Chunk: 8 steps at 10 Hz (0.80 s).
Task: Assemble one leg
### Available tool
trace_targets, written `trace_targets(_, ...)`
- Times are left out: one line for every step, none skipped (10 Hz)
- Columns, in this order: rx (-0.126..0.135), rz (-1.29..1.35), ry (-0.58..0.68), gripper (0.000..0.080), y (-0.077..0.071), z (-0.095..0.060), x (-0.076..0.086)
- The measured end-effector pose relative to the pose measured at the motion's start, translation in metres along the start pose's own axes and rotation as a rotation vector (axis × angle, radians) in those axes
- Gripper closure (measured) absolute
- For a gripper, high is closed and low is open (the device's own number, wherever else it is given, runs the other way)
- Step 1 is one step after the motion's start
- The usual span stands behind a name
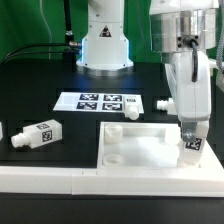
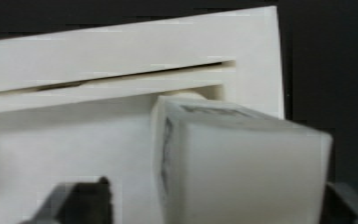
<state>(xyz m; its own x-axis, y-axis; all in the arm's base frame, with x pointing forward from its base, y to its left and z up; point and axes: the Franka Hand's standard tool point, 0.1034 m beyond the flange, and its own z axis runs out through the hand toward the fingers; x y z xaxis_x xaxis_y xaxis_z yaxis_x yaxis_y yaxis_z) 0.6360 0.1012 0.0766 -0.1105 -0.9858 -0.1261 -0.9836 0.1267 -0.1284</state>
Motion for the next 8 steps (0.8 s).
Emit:
trace_targets(-0.003, -0.249, 0.016, 0.0163, 0.0000, 0.0006, -0.0010)
trace_targets(0.003, -0.469, 0.010, 0.0163, -0.0006, 0.0022, -0.0033)
trace_targets(-0.001, -0.608, -0.013, 0.0152, 0.0005, 0.0040, -0.0069)
trace_targets(0.004, -0.665, -0.016, 0.0152, 0.0002, 0.0037, -0.0082)
trace_targets(-0.002, -0.738, -0.005, 0.0151, -0.0001, 0.0040, -0.0053)
trace_targets(-0.007, -0.818, 0.004, 0.0151, -0.0005, 0.0039, -0.0031)
trace_targets(-0.013, -0.894, 0.013, 0.0151, -0.0006, 0.0039, -0.0021)
trace_targets(-0.044, -1.139, 0.020, 0.0151, -0.0007, 0.0044, -0.0023)
